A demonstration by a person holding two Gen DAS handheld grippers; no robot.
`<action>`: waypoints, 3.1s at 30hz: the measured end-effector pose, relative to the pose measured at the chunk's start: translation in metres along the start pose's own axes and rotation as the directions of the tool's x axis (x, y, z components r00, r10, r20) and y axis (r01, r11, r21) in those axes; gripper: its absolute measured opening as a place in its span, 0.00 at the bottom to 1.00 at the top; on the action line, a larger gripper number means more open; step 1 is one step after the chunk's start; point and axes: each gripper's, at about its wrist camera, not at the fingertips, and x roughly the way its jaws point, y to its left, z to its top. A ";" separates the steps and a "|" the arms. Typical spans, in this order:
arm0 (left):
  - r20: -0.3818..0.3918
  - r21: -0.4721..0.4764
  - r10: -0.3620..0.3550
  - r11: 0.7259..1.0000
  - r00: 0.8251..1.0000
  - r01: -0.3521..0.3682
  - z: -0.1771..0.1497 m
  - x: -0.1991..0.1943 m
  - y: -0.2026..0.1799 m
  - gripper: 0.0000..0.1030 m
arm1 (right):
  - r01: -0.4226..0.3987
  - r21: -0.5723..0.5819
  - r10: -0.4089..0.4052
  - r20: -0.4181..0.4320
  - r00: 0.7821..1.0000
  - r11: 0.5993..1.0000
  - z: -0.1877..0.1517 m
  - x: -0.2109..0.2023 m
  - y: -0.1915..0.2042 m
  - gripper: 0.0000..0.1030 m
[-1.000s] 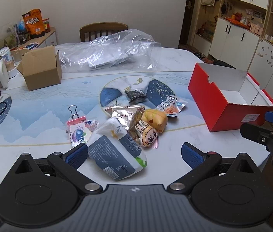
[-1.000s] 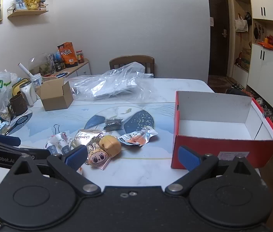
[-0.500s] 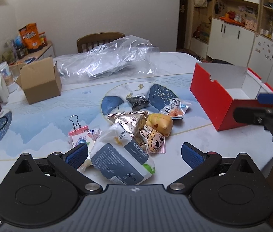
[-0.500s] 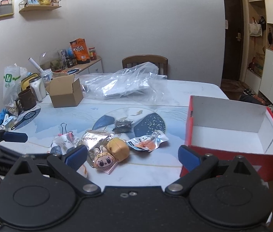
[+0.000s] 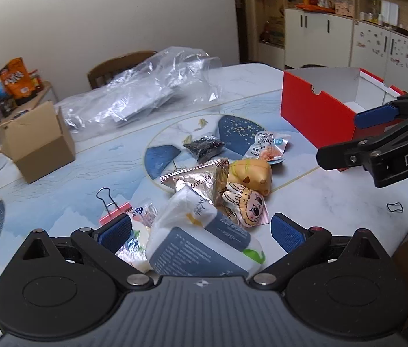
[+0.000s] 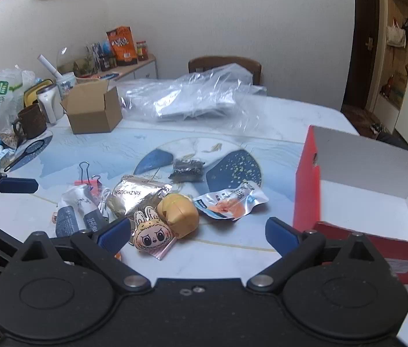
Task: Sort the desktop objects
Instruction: 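Reach the left tool to the white-and-blue bag while the right tool reaches the yellow toy, then close the left tool on the white bag while the right tool grasps the yellow toy, then carry the white bag and yellow toy with both tools over the red shoebox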
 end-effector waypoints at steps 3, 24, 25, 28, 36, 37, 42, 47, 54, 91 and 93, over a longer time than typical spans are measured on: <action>-0.020 0.010 -0.020 1.000 1.000 0.020 0.000 0.012 0.008 1.00 | 0.009 0.001 -0.009 -0.019 1.000 1.000 0.004 0.013 0.002 0.95; -0.126 0.027 -0.203 0.978 0.971 0.208 -0.012 0.059 0.043 0.97 | 0.015 0.049 -0.007 -0.177 0.984 0.999 0.015 0.109 0.013 0.79; -0.127 0.029 -0.207 0.977 0.970 0.212 -0.012 0.059 0.044 0.96 | 0.014 0.050 -0.005 -0.182 0.983 0.999 0.016 0.112 0.013 0.77; -0.130 0.028 -0.228 0.972 0.965 0.233 -0.013 0.062 0.046 0.88 | 0.009 0.071 0.006 -0.197 0.980 0.997 0.017 0.118 0.014 0.71; -0.109 0.027 -0.263 0.963 0.959 0.267 -0.009 0.061 0.051 0.60 | -0.002 0.111 0.026 -0.216 0.976 0.994 0.020 0.123 0.014 0.57; -0.111 0.027 -0.267 0.962 0.957 0.272 -0.008 0.061 0.051 0.57 | -0.003 0.120 0.029 -0.218 0.976 0.993 0.020 0.123 0.014 0.56; -0.110 0.009 -0.301 0.953 0.947 0.304 -0.005 0.062 0.056 0.44 | 0.014 0.146 0.019 -0.220 0.975 0.989 0.021 0.121 0.012 0.45; -0.117 -0.001 -0.328 0.944 0.937 0.330 -0.001 0.064 0.058 0.33 | 0.034 0.178 0.005 -0.213 0.977 0.984 0.022 0.115 0.009 0.42; -0.102 -0.009 -0.369 0.929 0.924 0.370 0.004 0.060 0.062 0.23 | 0.066 0.173 -0.032 -0.191 0.981 0.983 0.028 0.098 0.009 0.40; 0.084 0.059 -0.455 0.890 0.886 0.452 0.098 0.009 0.012 0.19 | 0.175 0.170 -0.173 -0.024 0.985 0.970 0.049 -0.030 -0.060 0.39; 0.094 0.061 -0.455 0.890 0.885 0.451 0.106 0.009 0.003 0.19 | 0.172 0.170 -0.172 -0.016 0.985 0.970 0.050 -0.033 -0.071 0.39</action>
